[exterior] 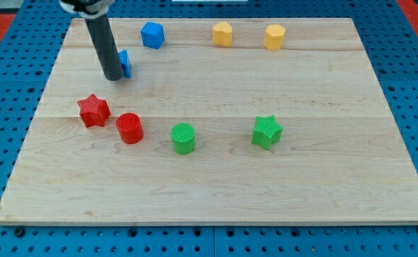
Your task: Push the blue triangle diagonally top right to the red star
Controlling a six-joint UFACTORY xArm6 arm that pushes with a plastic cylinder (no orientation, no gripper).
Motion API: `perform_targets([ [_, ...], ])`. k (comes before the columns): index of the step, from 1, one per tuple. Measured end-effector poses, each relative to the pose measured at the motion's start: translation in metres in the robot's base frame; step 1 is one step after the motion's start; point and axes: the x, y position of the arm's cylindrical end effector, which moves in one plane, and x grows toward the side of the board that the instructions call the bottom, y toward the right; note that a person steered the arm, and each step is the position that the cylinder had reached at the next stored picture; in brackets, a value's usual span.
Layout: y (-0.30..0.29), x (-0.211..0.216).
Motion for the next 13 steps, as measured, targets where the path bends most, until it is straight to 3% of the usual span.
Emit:
perform_targets([
  [1,0.039,0.029],
  [2,0.145,0.029],
  [4,0.200,0.026],
  [5,0.197,0.026],
  [6,0.152,-0.004],
  [7,0.137,-0.067],
  [8,0.071,-0.089],
  [9,0.019,-0.061],
  [11,0.021,-0.030],
  [13,0.001,-0.074],
])
